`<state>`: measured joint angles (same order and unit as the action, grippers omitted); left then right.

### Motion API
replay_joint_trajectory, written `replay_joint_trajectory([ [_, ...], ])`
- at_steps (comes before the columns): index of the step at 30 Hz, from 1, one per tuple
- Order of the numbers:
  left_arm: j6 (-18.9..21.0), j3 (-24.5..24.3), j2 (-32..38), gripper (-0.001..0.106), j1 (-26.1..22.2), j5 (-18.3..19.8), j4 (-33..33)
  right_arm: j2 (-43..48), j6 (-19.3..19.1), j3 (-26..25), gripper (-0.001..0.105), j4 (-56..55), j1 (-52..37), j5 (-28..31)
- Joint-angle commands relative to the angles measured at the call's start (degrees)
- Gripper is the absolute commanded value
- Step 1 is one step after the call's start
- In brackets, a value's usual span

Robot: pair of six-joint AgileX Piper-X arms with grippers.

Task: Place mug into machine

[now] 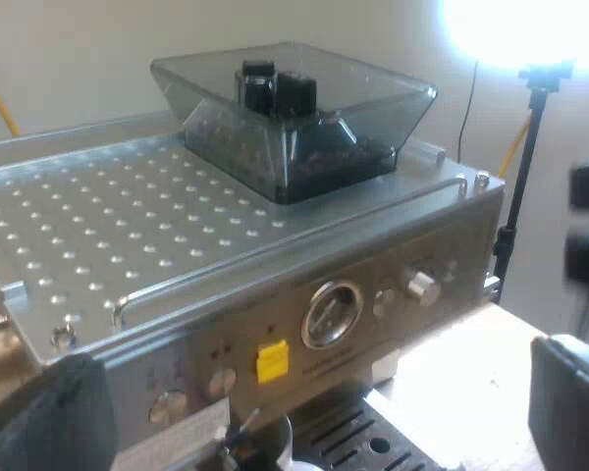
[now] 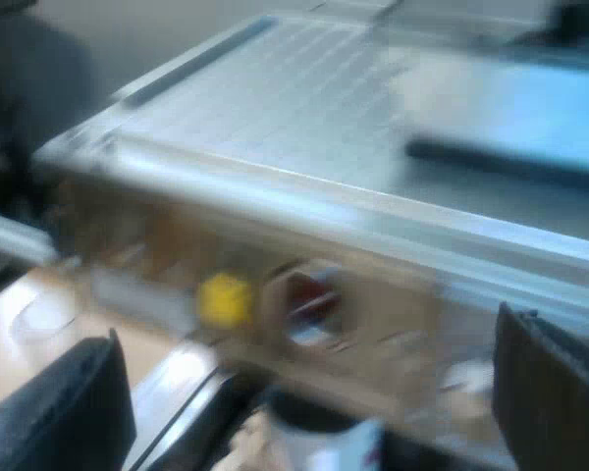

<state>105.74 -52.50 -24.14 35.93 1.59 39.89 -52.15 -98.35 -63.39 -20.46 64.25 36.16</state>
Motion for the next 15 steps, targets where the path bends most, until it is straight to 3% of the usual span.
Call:
replay_joint_trajectory([
  [1, 0.8, -2.5, -2.6, 0.087, -0.4, -1.2, -0.5, 2.8, -0.9, -0.6, 0.077, -1.7, -4.0, -2.4],
  [6, 0.8, -4.2, -5.0, 0.087, -2.3, -1.6, -0.5, 7.4, -0.5, -0.6, 0.077, -7.2, -15.3, -10.3],
  [7, 1.2, -6.1, -7.8, 0.087, -8.1, -1.1, -0.5, 7.6, -0.5, -0.6, 0.077, -7.4, -15.3, -10.7],
  [8, 1.6, -7.1, -9.1, 0.087, -13.6, 2.6, -0.3, 8.9, -0.5, -0.6, 0.077, -9.7, -20.8, -14.2],
  [11, 2.2, -7.3, -9.9, 0.087, -20.5, 6.0, -0.3, 10.2, -0.5, -0.6, 0.077, -13.1, -28.3, -19.3],
  [15, 2.2, -7.3, -9.9, 0.087, -29.3, 7.5, 0.7, 10.9, -0.5, -0.6, 0.077, -17.1, -39.4, -26.7],
])
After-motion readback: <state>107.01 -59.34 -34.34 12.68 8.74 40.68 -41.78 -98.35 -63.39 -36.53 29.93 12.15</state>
